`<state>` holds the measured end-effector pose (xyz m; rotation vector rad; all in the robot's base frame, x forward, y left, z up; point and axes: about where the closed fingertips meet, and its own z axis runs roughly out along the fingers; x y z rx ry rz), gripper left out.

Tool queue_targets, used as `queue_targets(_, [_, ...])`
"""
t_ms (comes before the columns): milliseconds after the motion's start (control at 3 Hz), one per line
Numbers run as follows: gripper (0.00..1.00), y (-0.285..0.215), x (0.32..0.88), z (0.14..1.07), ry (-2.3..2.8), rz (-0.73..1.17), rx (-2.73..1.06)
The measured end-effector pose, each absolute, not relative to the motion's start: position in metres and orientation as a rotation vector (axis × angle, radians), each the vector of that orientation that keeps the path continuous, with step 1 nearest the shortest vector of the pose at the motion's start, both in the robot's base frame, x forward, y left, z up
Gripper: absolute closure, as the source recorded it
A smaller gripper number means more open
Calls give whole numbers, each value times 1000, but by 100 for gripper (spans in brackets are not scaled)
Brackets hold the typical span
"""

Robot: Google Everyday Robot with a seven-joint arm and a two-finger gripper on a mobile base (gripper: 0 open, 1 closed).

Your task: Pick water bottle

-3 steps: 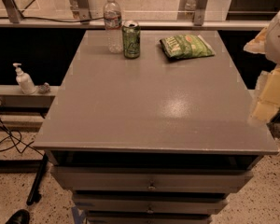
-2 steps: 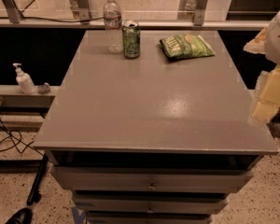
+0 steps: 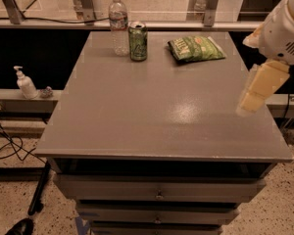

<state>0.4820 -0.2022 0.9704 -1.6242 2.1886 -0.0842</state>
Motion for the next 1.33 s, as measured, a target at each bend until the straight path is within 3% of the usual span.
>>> queue_targets(1333, [0, -125, 678, 980, 1863, 197, -1386])
